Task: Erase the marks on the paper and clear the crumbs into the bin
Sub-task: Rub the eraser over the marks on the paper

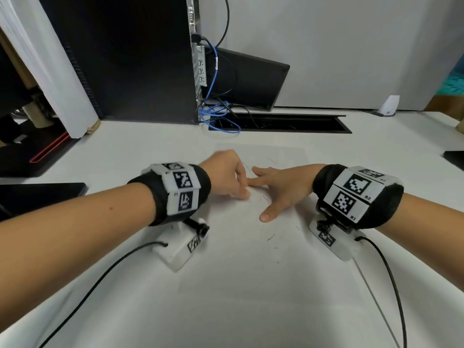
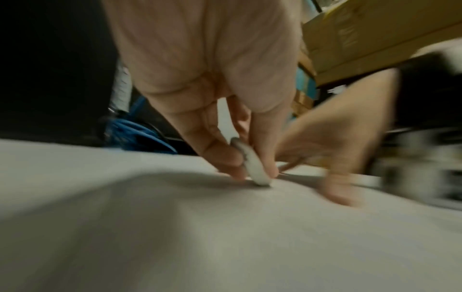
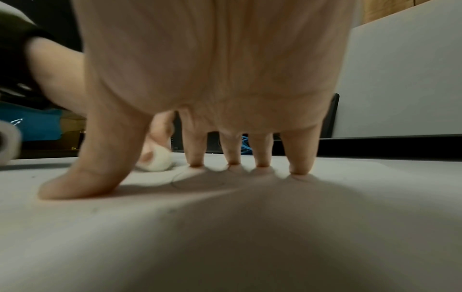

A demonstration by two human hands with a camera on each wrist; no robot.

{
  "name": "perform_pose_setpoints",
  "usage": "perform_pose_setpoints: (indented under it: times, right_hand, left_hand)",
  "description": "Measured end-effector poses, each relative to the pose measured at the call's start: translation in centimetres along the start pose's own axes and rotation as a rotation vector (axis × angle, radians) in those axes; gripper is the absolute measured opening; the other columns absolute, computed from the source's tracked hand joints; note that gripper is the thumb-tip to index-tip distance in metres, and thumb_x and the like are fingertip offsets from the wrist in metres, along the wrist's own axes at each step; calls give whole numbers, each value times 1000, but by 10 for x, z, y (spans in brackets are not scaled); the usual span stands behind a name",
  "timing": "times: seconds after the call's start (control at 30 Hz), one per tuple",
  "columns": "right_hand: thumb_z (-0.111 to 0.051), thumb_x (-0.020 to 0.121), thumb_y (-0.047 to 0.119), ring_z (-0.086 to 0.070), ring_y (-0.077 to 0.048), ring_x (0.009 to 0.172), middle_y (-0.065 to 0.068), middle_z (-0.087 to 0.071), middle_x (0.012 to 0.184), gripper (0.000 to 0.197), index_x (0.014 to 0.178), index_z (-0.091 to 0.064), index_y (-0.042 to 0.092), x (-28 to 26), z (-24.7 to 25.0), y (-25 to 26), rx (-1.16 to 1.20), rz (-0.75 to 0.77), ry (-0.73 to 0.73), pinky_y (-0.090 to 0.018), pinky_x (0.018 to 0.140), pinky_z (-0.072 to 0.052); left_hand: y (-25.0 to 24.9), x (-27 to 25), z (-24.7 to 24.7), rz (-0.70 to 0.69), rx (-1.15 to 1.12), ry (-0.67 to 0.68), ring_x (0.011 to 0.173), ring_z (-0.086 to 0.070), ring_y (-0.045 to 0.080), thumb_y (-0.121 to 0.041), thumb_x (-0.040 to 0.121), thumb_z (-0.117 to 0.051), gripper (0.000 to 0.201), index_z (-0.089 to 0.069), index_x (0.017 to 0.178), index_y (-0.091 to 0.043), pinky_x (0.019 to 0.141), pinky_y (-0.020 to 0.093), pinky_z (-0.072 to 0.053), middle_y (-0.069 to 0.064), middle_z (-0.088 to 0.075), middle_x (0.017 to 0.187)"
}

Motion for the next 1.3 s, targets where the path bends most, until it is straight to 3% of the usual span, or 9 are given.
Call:
perform_pose_setpoints:
  times: [0.1,0.23,0.4,0.53,0.67,0.83,0.97,1.13,1.3]
  right_hand:
    - [-65,76,55,7,-19,147,2,15,158,95,146,-2,45,-1,0,1,-9,0,0,-46,119,-7]
    - [-66,75,55,9,-17,147,3,14,158,97,145,2,47,-2,1,1,7,-2,-3,-46,120,-5]
    - [-65,75,56,8,-14,147,7,15,158,98,147,1,41,-1,0,-1,-12,-20,-8,-44,120,-5]
    - [-65,75,57,8,-15,147,6,14,158,100,148,1,41,0,0,0,-9,-19,-8,-45,120,-6]
    - [-66,74,57,8,-14,147,7,14,158,100,147,0,40,0,0,-1,-11,-16,-11,-46,120,-7]
    - [-66,74,57,9,-14,147,6,14,158,100,147,1,40,1,0,-1,-11,-16,-15,-45,120,-6]
    - [-65,74,59,7,-15,147,7,14,158,98,147,-1,42,1,0,-1,-13,-18,-15,-45,120,-7]
    - [-69,75,50,3,-13,147,6,10,159,101,149,-2,34,-3,2,-6,54,-5,-23,-36,120,-4]
    - [-72,72,52,-2,-9,146,13,6,158,105,150,-4,31,-1,5,-19,73,-21,-22,-37,121,-6]
  left_hand:
    - [-3,-9,-9,-21,-43,106,57,-55,9,-25,72,-79,11,-69,70,-19,58,17,-42,1,-64,65]
    - [1,6,7,37,22,-61,57,-52,5,-25,74,-77,17,-73,83,-11,58,15,-43,-7,-59,60]
    - [1,-6,-5,-2,-36,109,51,-54,9,-25,71,-79,17,-64,64,-20,62,20,-45,0,-63,60]
    - [4,4,7,31,32,-45,57,-51,4,-25,72,-78,14,-69,77,-15,60,18,-42,-10,-56,60]
    - [1,-6,-4,-8,-8,108,53,-55,10,-25,71,-80,16,-65,66,-20,55,15,-43,-4,-62,59]
    - [5,4,8,21,59,-39,58,-54,4,-25,71,-80,15,-71,78,-14,57,13,-43,-8,-59,65]
    - [-4,-6,-7,-46,12,160,55,-56,12,-24,70,-80,14,-67,68,-20,53,10,-43,2,-64,64]
    - [2,13,5,-7,-7,18,55,-56,10,-26,72,-79,17,-72,81,-14,61,18,-48,9,-71,76]
    - [-7,28,3,-40,1,-10,58,-52,3,-27,73,-78,15,-72,81,-17,63,20,-42,-8,-59,66]
Point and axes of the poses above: each hand's wrist, its own x-axis towards the middle knuckle, its own z-axis out of the back of the hand, y = z × x, the point moved 1 cm from there along x, towards the middle knuckle
